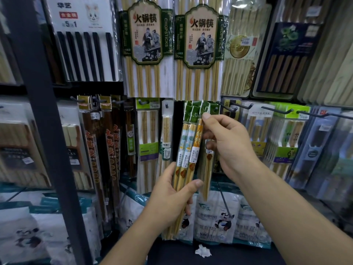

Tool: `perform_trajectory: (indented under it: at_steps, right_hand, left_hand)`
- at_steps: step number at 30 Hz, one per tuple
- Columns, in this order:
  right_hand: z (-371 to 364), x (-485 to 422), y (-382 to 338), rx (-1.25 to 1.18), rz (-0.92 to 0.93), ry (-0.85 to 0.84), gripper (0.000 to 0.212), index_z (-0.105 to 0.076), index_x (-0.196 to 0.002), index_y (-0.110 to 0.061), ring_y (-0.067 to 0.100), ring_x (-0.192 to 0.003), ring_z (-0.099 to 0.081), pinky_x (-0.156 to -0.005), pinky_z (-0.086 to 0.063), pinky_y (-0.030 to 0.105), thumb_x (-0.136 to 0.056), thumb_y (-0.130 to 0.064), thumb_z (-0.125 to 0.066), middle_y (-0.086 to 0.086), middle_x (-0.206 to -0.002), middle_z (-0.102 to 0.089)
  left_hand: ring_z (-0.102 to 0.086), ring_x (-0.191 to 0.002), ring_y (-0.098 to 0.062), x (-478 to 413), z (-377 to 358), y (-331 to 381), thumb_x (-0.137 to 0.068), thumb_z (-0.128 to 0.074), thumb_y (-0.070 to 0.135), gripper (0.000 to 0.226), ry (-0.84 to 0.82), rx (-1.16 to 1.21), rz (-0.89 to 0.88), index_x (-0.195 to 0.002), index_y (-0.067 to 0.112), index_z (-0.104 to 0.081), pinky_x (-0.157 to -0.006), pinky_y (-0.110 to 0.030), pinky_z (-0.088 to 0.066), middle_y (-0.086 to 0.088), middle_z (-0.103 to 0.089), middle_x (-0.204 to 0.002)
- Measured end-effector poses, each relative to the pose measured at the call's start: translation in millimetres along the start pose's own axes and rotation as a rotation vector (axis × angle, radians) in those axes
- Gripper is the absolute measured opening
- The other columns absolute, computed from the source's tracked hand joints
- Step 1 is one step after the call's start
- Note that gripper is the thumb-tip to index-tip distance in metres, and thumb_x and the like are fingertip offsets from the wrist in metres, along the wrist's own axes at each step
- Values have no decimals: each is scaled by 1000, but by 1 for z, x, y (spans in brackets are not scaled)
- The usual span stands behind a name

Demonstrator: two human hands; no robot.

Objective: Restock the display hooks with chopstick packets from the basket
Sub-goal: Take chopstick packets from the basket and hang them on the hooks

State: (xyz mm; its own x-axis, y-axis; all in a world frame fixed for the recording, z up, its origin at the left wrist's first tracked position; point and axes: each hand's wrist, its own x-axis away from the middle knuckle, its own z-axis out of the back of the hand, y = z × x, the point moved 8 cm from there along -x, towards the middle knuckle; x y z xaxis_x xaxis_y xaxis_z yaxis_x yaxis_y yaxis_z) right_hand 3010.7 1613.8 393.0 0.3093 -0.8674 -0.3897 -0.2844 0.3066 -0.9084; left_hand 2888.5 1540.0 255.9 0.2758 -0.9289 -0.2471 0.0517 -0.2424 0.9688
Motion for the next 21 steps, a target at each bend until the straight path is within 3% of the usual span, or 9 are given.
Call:
perform_trajectory:
  at_steps: [3,5,8,11,15,17,21]
  right_hand:
    - [1,-2,5,-67,-74,-9,15,-70,-85,-13,9,-64,-55,-50,-43,20,-95,-24,-69,4,-80,-68]
    - [3,-3,6,-92,-90,3,15,-68,-85,-13,8,-62,-55,-49,-42,20,-96,-23,-68,2,-77,-67]
    - [11,-5,6,-82,-68,62,17,-65,-80,-15,9,-60,-54,-48,-41,20,-95,-21,-69,-1,-73,-66]
    - [22,-9,3,-49,-45,144,19,-69,-76,-20,9,-61,-53,-48,-41,20,-95,-19,-69,-3,-71,-65]
    - [31,-16,-3,109,13,235,20,-70,-77,-21,6,-64,-55,-67,-48,25,-97,-22,-68,-7,-66,-61]
    - [32,-19,-5,162,26,258,22,-71,-79,-14,8,-66,-54,-79,-48,28,-98,-24,-66,-1,-68,-58]
    - [31,-24,-5,176,39,269,32,-65,-90,7,17,-66,-44,-84,-45,28,-99,-24,-63,9,-76,-48]
  left_hand:
    - [-63,-51,-23,0,2,2,-60,-80,79,101,33,-56,-19,-145,45,-37,-50,-32,-54,-23,-67,-106]
    - [-64,-49,-25,0,1,5,-66,-74,82,88,27,-64,-51,-139,43,-44,-48,-34,-54,-12,-71,-95]
    - [-70,-53,-31,-1,4,13,-79,-62,80,49,45,-44,-137,-108,40,-56,-48,-37,-58,-8,-68,-72]
    - [-65,-59,-17,-2,14,18,-89,-57,69,54,144,5,-196,-110,19,-55,-59,-27,-56,-5,-61,-69]
    - [-56,-58,-12,-2,19,22,-90,-54,63,46,181,-27,-214,-97,18,-54,-61,-23,-53,4,-56,-69]
    - [-56,-56,-13,-2,18,24,-92,-54,59,46,175,-28,-220,-96,14,-53,-59,-22,-52,5,-57,-68]
    - [-58,-57,-16,0,15,25,-93,-55,55,40,146,-12,-213,-96,15,-53,-57,-27,-55,4,-59,-69]
